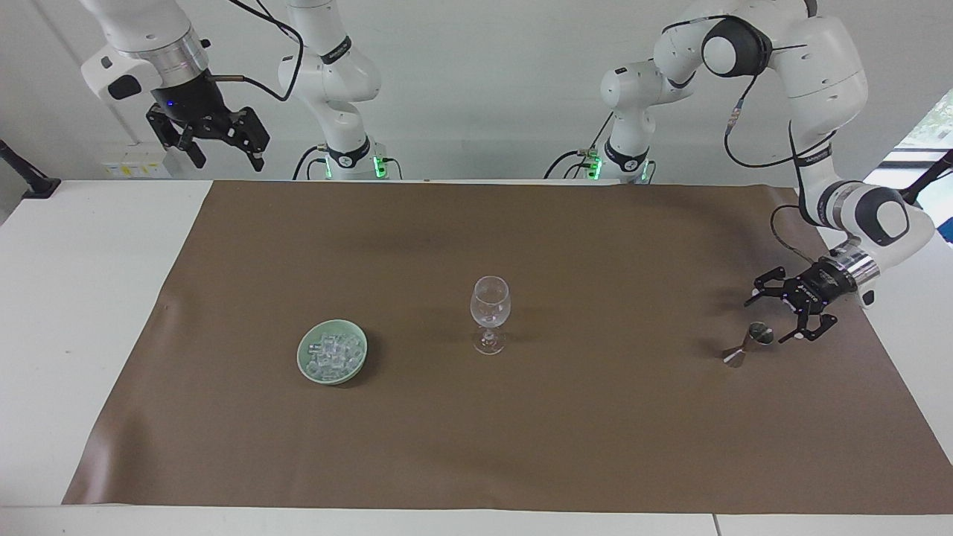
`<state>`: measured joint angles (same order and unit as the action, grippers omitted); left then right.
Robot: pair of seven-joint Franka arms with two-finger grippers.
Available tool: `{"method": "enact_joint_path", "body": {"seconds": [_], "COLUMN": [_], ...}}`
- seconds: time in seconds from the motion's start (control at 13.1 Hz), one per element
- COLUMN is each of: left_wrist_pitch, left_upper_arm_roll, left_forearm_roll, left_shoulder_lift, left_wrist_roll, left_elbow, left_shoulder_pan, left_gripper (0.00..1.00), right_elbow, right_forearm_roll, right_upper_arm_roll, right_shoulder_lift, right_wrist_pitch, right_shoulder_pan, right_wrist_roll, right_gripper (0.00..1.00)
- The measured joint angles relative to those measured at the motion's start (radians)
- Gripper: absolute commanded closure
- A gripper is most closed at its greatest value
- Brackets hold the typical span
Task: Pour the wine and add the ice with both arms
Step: 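Reach the left gripper to the small silver object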
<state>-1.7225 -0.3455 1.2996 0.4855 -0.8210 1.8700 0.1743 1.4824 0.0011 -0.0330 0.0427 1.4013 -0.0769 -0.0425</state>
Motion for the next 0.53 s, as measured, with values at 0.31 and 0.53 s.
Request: {"method": "enact_joint_path", "body": {"seconds": [0.31,0.53], "left_wrist_pitch": [-0.079,-0.12], "left_upper_arm_roll": [0.031,0.05], "left_forearm_roll": [0.029,0.061], "left_shoulder_lift": [0.001,0.002], "left_wrist_roll": [0.0,0.0], "left_elbow": [0.005,0.02], "left_shoulder_pan": [-0.01,-0.012], "left_gripper": [0.0,0.0], "right_elbow": [0.0,0.0], "right_forearm_roll": [0.0,0.0], "right_upper_arm_roll": [0.0,0.0], "right_shoulder_lift": [0.0,0.0], "right_wrist_pitch": [0.0,0.0], "right_shoulder_pan": [0.0,0.0], "right_wrist_roll": [0.0,0.0], "right_gripper": [0.0,0.0]}}
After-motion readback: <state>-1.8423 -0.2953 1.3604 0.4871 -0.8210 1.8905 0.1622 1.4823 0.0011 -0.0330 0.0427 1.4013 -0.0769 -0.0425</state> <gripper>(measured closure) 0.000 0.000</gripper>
